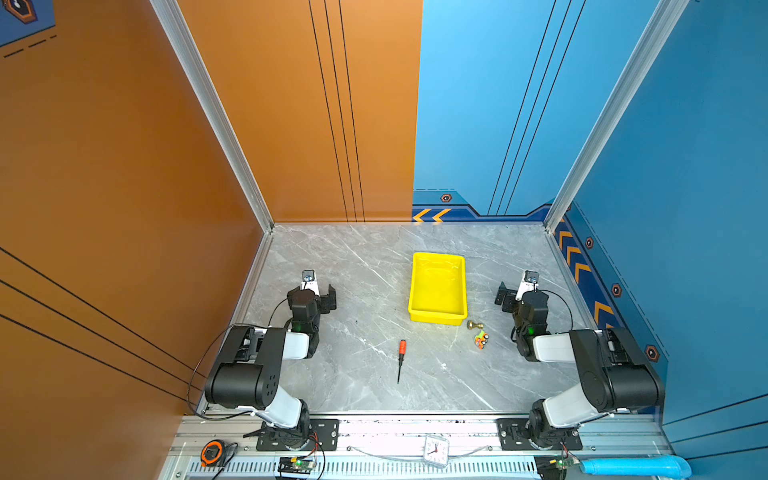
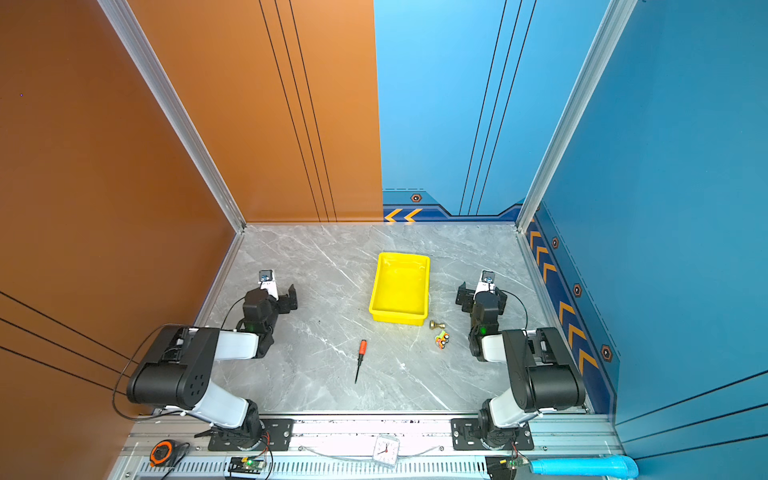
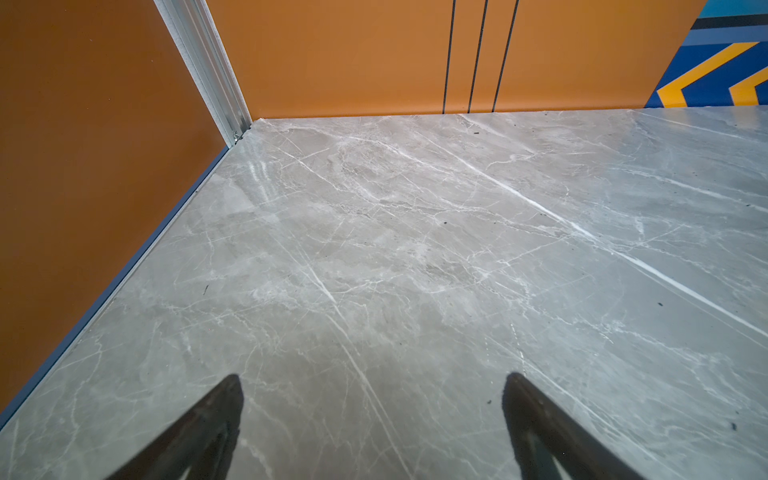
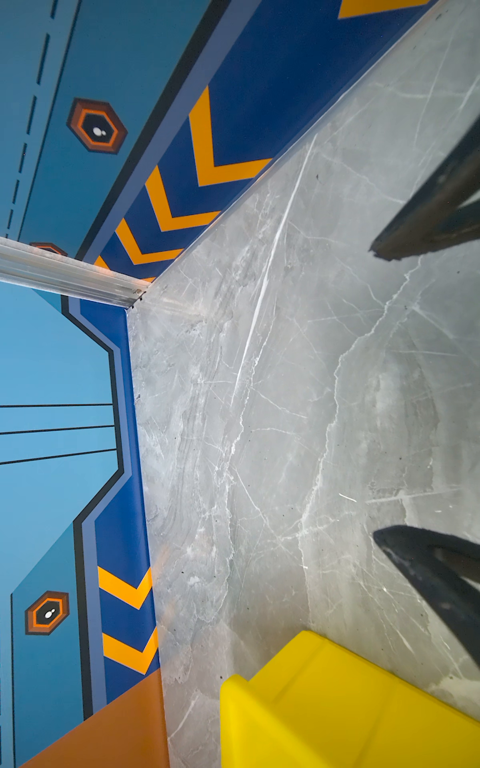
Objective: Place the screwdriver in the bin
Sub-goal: 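Move the left gripper over the red-handled screwdriver while the right arm shifts toward the bin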
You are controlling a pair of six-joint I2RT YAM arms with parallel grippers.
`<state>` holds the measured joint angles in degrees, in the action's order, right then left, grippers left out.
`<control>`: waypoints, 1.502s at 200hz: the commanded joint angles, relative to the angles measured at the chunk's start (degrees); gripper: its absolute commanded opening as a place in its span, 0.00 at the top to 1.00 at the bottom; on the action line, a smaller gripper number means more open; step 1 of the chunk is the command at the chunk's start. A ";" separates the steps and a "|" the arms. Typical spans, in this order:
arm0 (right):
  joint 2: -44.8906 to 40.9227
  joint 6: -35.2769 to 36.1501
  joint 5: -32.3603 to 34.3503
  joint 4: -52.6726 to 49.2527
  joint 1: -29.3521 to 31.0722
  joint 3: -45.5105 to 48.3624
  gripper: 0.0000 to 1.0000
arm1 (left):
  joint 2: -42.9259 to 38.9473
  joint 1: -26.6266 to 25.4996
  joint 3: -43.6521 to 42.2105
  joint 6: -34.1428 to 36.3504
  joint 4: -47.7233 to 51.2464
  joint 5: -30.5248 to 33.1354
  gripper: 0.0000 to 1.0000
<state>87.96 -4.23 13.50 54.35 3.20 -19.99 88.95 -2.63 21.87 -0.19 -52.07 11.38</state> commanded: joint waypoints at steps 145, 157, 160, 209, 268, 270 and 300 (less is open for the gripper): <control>-32.10 -17.89 15.56 -68.39 17.72 -16.92 0.00 | -10.41 -4.51 30.39 -15.99 77.29 6.92 0.02; -31.99 -18.92 15.92 -72.25 21.24 -19.17 0.00 | -11.04 -6.07 30.30 -15.30 77.59 3.81 0.02; -31.86 -19.30 16.23 -73.30 22.08 -19.69 0.00 | -11.36 -6.68 30.27 -15.28 77.71 3.40 0.02; -30.91 -25.04 19.72 -83.34 35.24 -25.13 0.00 | -13.30 -16.65 32.14 -19.23 86.16 -1.27 0.02; -30.31 -24.57 16.74 -84.36 43.03 -26.34 0.00 | -12.22 -27.09 32.19 -29.34 90.81 -8.21 0.02; -30.31 -24.44 16.61 -84.39 43.16 -26.35 0.00 | -12.22 -27.63 32.27 -29.65 90.94 -8.17 0.02; -30.72 -22.47 13.77 -83.85 45.67 -25.66 0.00 | -10.47 -33.62 33.61 -34.80 92.48 -6.56 0.01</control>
<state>57.32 -27.92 29.61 -27.77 47.13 -44.91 77.01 -32.69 53.17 -28.86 36.75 5.67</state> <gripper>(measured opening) 0.998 0.983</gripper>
